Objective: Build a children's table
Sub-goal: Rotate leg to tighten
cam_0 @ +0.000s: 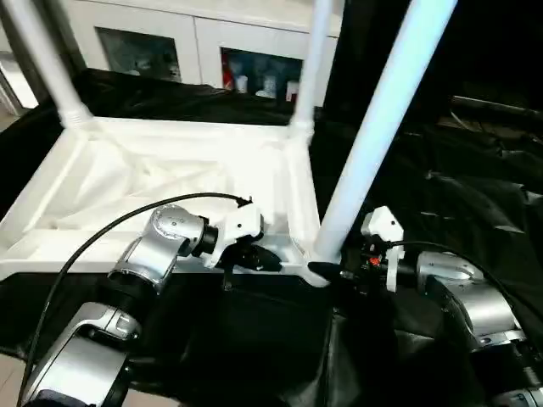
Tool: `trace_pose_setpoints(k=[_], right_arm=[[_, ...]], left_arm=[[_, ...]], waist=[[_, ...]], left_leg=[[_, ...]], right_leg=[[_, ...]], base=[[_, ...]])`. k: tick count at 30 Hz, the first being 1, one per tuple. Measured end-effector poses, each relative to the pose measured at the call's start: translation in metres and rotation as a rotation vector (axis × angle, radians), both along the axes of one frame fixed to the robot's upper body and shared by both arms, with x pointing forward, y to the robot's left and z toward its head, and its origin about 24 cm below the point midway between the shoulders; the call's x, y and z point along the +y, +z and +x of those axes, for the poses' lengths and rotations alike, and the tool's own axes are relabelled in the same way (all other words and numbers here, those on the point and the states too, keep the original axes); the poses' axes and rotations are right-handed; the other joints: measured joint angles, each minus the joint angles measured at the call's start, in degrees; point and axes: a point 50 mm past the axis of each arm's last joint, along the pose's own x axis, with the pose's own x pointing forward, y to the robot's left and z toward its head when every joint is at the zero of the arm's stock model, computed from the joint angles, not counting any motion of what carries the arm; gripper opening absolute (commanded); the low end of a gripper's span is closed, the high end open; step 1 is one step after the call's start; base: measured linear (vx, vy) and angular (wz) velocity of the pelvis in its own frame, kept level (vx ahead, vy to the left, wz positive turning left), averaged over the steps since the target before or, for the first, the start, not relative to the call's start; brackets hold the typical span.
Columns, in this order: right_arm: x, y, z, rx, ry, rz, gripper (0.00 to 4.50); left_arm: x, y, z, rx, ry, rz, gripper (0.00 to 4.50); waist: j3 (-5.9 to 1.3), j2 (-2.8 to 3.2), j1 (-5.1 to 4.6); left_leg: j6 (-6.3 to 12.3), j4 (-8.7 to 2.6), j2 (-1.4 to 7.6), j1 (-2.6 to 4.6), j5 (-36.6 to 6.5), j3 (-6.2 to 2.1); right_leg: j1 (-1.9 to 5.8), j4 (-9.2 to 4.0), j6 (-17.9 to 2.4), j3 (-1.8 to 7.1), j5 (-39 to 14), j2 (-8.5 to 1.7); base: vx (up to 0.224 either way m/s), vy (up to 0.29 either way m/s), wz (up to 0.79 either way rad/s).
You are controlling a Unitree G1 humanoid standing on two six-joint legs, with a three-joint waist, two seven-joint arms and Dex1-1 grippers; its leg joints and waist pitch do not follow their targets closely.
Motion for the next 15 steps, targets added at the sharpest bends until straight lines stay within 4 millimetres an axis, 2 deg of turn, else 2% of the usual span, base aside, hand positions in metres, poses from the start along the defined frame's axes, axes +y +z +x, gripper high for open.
trace_pose_setpoints(k=[7,15], right_arm=[[0.0011,-0.0019,-0.0021,0.010,0.016,0.004,3.01],[0.0009,-0.0040,0.0005,0.006,-0.049,0.005,2.74]], left_arm=[[-0.0008,-0.0003,-0.0008,-0.001,-0.005,-0.001,0.00],[-0.0040,-0.0026,0.0024,-0.034,0.037,-0.002,0.00]], waist=[[0.00,0.00,0.17],[-0.02,0.03,0.35]], left_leg=[[-0.01,0.02,0.00,0.00,0.0,0.00],[-0.01,0.11,0.01,0.17,0.0,-0.01]], right_leg=[[0.01,0.02,0.0,0.01,0.0,0.00],[0.14,0.11,0.0,0.02,0.1,0.00]], base=[[0.000,0.000,0.00],[0.000,0.000,0.00]])
